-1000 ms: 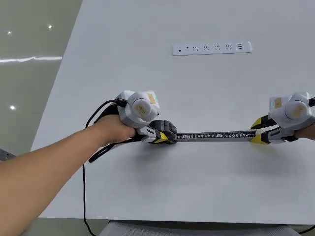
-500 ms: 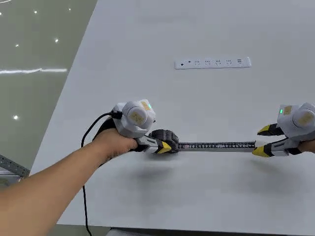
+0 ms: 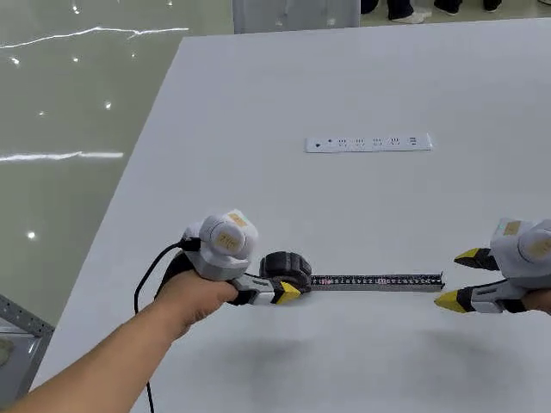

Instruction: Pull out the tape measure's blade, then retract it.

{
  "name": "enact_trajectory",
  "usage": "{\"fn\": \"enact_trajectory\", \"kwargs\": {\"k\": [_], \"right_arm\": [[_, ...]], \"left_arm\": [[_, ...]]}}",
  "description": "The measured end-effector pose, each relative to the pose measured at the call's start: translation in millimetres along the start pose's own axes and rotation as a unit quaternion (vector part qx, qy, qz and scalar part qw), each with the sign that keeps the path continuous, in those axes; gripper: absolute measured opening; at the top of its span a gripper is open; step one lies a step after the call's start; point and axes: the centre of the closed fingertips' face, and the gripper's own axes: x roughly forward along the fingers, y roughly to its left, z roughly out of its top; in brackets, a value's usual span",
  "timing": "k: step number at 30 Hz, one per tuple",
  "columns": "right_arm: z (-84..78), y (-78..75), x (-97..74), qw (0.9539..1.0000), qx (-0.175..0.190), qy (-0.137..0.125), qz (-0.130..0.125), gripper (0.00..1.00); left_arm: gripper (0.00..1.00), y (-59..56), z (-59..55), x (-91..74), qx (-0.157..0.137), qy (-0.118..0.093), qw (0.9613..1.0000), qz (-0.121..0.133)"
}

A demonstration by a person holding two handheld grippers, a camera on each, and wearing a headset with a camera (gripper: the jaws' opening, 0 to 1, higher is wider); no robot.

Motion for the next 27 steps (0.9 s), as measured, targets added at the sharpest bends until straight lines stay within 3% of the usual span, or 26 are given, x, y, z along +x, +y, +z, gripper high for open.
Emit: {"fn": "enact_trajectory", "kwargs": {"k": [7, 10, 14, 27], "right_arm": [[0.5, 7.8, -17.3, 0.9996, 0.016, -0.013, -0.018, 0.58], [0.8, 10.9, -24.6, 0.9991, 0.026, -0.019, -0.027, 0.60], [0.3, 18.6, -32.7, 0.9985, 0.036, -0.026, -0.033, 0.63], [4.8, 41.5, -59.7, 0.9943, 0.075, -0.049, -0.058, 0.73]], "left_arm": [[0.77, -0.9, -4.1, -16.7, -0.046, -0.018, 0.9986, 0.017], [0.79, -6.3, -6.3, -22.8, -0.055, -0.023, 0.9980, 0.022], [0.83, -9.5, -10.6, -29.2, -0.079, -0.018, 0.9963, 0.030], [0.90, -14.5, -0.9, -58.7, -0.103, -0.051, 0.9916, 0.059]]}}
